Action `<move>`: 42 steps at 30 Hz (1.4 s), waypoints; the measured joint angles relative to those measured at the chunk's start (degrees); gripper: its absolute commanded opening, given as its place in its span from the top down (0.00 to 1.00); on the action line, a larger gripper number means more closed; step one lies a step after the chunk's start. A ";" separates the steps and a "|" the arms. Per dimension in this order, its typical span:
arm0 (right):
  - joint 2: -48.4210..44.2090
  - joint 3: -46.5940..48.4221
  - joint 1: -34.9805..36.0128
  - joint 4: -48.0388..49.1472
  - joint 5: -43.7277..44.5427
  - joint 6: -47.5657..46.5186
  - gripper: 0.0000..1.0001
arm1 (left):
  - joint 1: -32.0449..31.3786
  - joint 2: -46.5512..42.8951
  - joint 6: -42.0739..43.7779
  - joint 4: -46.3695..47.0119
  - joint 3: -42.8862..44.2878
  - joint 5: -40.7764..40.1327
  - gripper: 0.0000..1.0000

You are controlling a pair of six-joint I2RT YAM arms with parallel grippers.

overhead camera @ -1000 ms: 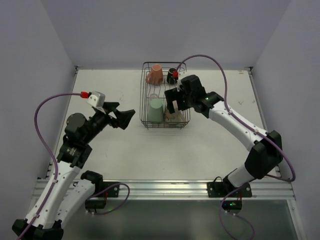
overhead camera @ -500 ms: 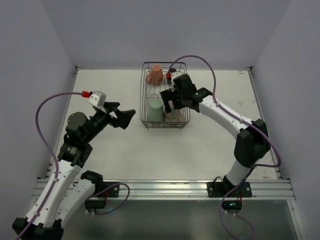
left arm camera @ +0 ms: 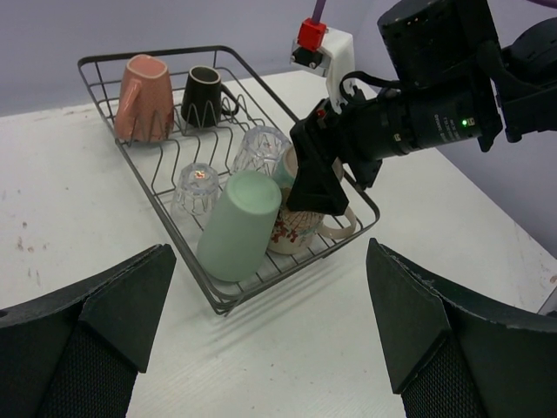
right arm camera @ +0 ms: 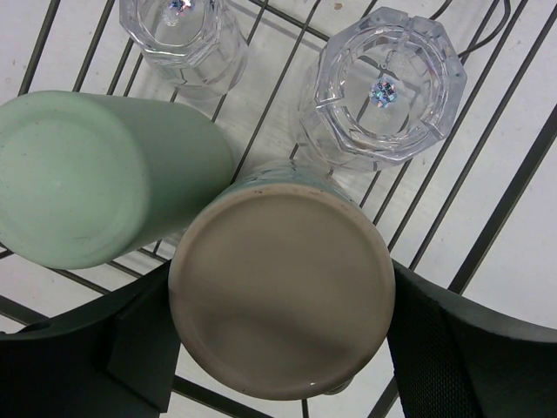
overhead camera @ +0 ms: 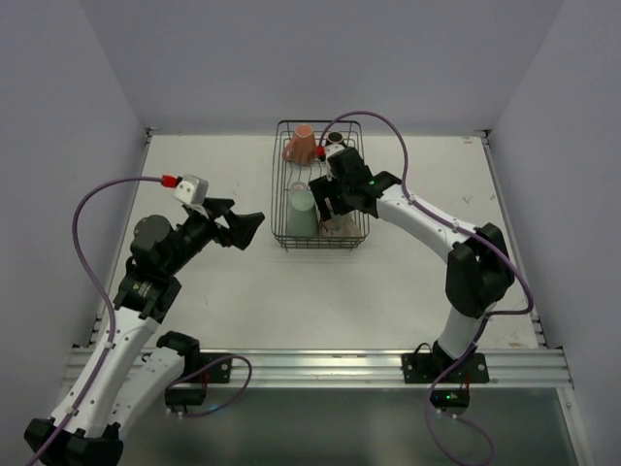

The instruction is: Unload the cups from the dish rack

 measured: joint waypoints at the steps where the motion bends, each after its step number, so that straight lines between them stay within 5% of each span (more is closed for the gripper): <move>1: 0.00 0.00 0.02 0.02 0.09 0.00 0.59 | 0.00 0.46 -0.07 0.02 0.00 0.20 0.00; 9: -2.03 -0.46 0.07 0.11 1.29 1.01 0.82 | 0.00 4.37 -3.17 0.48 0.00 2.71 0.00; 21: -18.45 -2.89 -1.01 6.56 1.38 7.41 0.81 | 0.00 10.78 -17.57 10.64 0.46 12.81 0.17; 31: -30.51 -15.21 -9.01 16.90 -10.08 21.66 0.83 | -0.20 18.10 -35.28 24.57 0.46 16.83 0.23; 42: -35.21 -23.61 -11.63 31.56 -21.57 36.59 0.83 | -3.19 29.05 -45.09 31.63 2.36 16.52 0.30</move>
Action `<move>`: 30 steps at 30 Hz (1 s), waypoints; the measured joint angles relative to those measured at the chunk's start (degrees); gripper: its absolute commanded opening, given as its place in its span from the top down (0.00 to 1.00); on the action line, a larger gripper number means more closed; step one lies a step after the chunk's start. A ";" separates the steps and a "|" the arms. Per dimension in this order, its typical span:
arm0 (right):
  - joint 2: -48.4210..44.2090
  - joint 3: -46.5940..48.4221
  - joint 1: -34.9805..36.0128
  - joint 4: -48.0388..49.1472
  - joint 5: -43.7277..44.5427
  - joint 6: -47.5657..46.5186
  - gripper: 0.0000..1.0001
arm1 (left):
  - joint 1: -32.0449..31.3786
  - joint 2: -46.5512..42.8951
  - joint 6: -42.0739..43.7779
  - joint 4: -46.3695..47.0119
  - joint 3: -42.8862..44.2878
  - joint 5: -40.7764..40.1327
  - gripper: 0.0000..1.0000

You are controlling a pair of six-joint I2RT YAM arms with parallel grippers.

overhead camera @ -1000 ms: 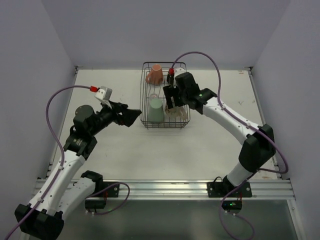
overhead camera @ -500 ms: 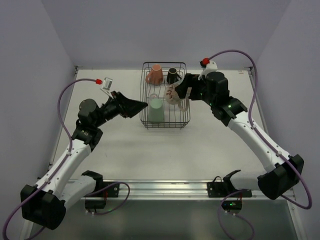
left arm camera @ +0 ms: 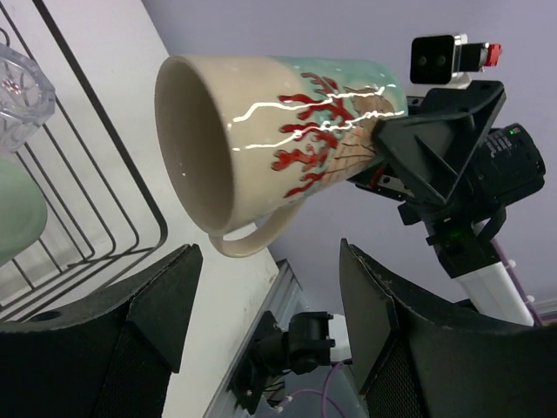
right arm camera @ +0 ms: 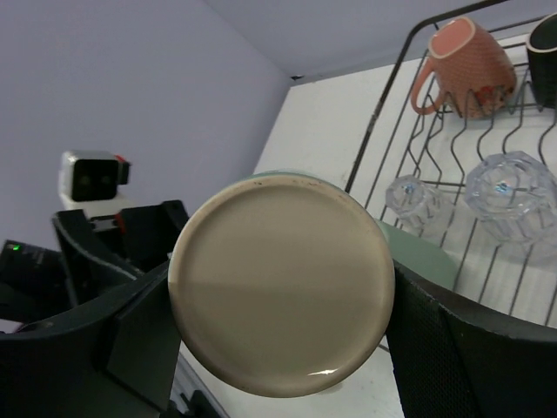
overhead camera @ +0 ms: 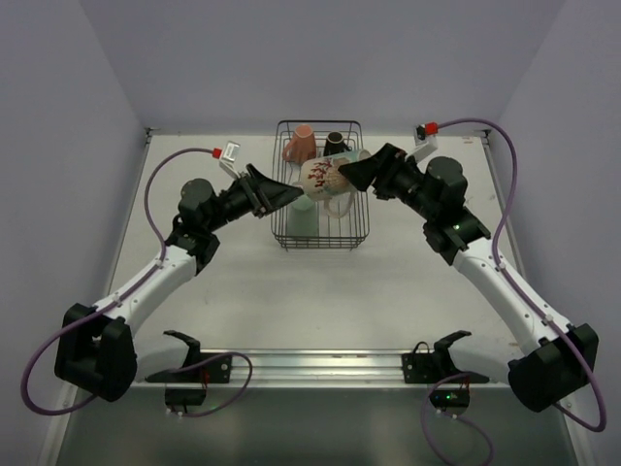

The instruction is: Unload the cups from the dish rack

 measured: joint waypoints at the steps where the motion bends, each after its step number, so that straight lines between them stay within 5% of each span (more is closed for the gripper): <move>1: -0.35 -0.70 0.00 1.40 -0.74 1.14 0.83 | -0.26 1.01 -0.68 0.68 0.22 -0.07 0.30; 11: -1.46 -4.22 -0.44 8.92 -5.62 7.45 0.83 | -2.16 5.60 -4.48 6.08 2.01 -0.24 0.39; 23: -0.15 -7.82 -1.27 15.89 -10.05 14.08 0.84 | -2.86 8.15 -10.12 17.57 2.01 0.17 0.71; 27: -0.13 -8.48 -1.95 18.27 -11.23 17.16 0.84 | -3.02 8.13 -12.63 20.98 2.01 0.48 1.00; 30: 0.26 -8.72 -2.29 20.31 -12.28 19.54 0.80 | -3.08 7.98 -14.75 23.34 2.01 0.59 1.00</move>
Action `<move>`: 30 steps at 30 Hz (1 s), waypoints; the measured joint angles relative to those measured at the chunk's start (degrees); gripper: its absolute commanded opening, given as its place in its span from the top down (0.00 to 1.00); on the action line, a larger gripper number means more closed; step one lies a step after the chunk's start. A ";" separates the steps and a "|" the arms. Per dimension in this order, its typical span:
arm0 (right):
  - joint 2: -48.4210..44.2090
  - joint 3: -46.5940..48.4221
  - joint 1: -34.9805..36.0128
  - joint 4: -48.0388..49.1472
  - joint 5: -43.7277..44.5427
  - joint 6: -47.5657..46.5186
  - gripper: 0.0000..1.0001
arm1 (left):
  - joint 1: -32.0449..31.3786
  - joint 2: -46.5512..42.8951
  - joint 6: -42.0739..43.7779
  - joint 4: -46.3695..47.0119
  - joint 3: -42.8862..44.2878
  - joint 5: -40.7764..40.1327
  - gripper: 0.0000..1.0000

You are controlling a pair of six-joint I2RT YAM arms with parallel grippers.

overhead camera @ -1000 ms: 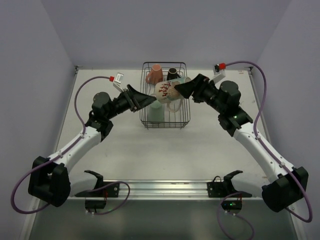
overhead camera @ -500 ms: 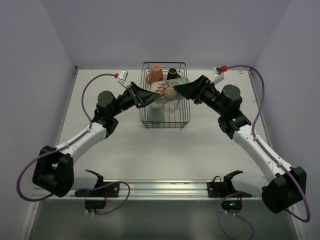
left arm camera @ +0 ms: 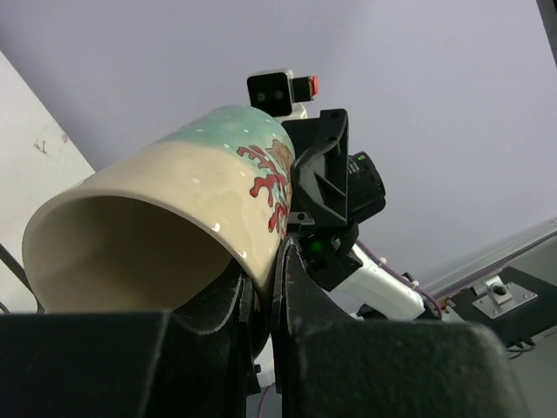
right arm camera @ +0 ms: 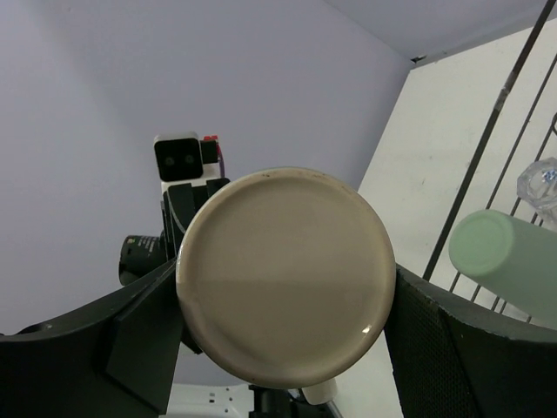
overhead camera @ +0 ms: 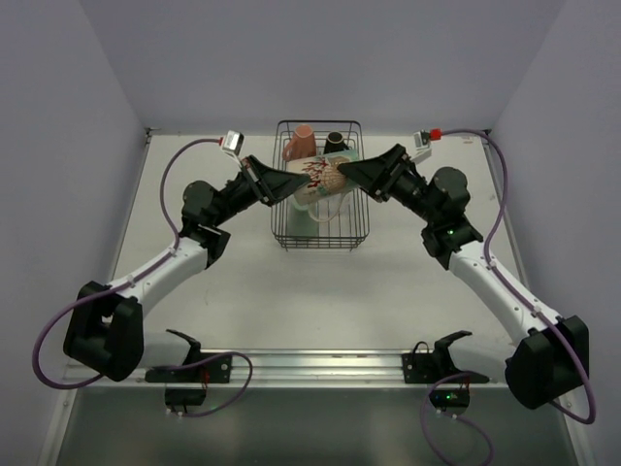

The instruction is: Unload the cups from the dish rack

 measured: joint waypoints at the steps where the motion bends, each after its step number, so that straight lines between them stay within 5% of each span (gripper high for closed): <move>1: 0.22 0.00 -0.07 0.57 -0.28 0.39 0.78 | -0.02 -0.07 -0.17 0.46 0.00 -0.09 1.00; 5: 1.18 -0.50 -0.13 2.78 -0.52 1.27 0.51 | -0.02 -0.15 -0.09 0.39 0.00 -0.61 1.00; 9: 2.86 -1.75 -0.46 5.88 -1.40 2.75 0.09 | 0.07 -0.61 1.25 -2.21 0.00 -1.20 1.00; 11: 3.82 -1.99 -0.48 6.34 -1.73 2.73 0.01 | 0.07 -1.29 2.75 -4.22 0.00 -1.49 1.00; 30: 4.22 -4.07 -0.44 6.56 -1.77 1.11 0.01 | -0.59 -5.51 13.88 -20.65 3.85 -2.40 1.00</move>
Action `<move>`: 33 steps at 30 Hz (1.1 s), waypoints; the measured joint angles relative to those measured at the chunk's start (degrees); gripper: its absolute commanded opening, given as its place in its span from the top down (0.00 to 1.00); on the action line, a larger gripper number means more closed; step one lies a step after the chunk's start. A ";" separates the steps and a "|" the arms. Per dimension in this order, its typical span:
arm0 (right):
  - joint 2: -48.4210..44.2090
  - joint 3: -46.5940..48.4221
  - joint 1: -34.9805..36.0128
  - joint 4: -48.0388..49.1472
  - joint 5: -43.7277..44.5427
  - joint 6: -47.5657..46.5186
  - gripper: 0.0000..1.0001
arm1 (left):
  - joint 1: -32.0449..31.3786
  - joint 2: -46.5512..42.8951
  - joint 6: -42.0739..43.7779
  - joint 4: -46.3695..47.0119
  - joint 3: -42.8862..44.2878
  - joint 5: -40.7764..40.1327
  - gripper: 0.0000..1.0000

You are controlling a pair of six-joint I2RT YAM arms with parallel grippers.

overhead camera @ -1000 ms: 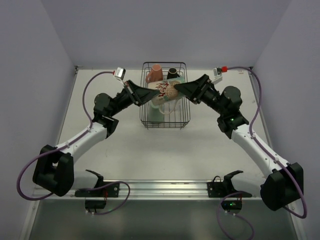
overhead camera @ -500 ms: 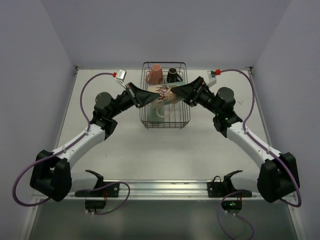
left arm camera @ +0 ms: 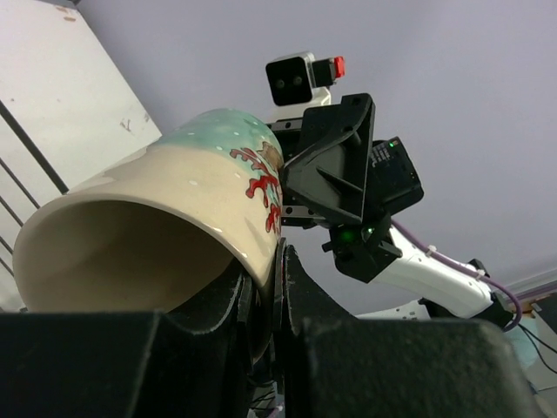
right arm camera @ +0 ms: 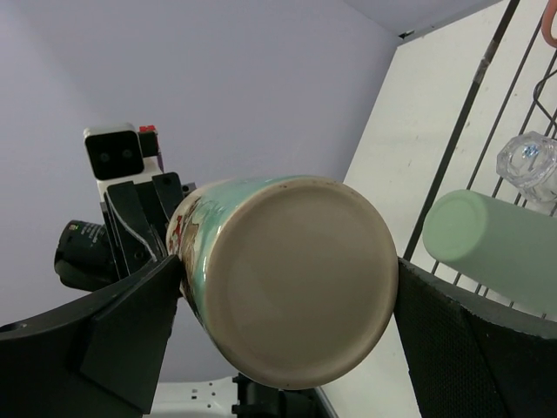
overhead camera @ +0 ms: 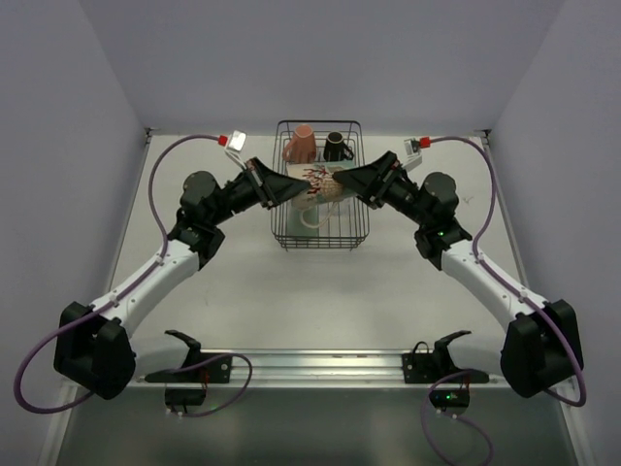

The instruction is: Unload the cups from the dish rack

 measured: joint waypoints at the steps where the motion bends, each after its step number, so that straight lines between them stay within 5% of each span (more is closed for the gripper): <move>1: -0.24 -0.17 -0.02 0.00 -0.02 0.00 0.01 | 0.00 -0.37 0.59 -1.09 0.33 0.02 1.00; 18: -2.32 -0.63 -2.12 2.49 -1.49 -1.51 0.01 | 11.28 -3.32 9.90 -20.61 6.12 -6.95 1.00; 26: -4.42 -0.61 -2.25 -3.98 -1.11 -7.65 0.01 | 15.96 -0.04 25.70 -45.90 27.28 -19.30 1.00; 33: -12.00 -0.74 0.20 -13.38 2.01 -15.65 0.01 | 18.73 14.97 36.85 -65.59 48.68 -29.92 1.00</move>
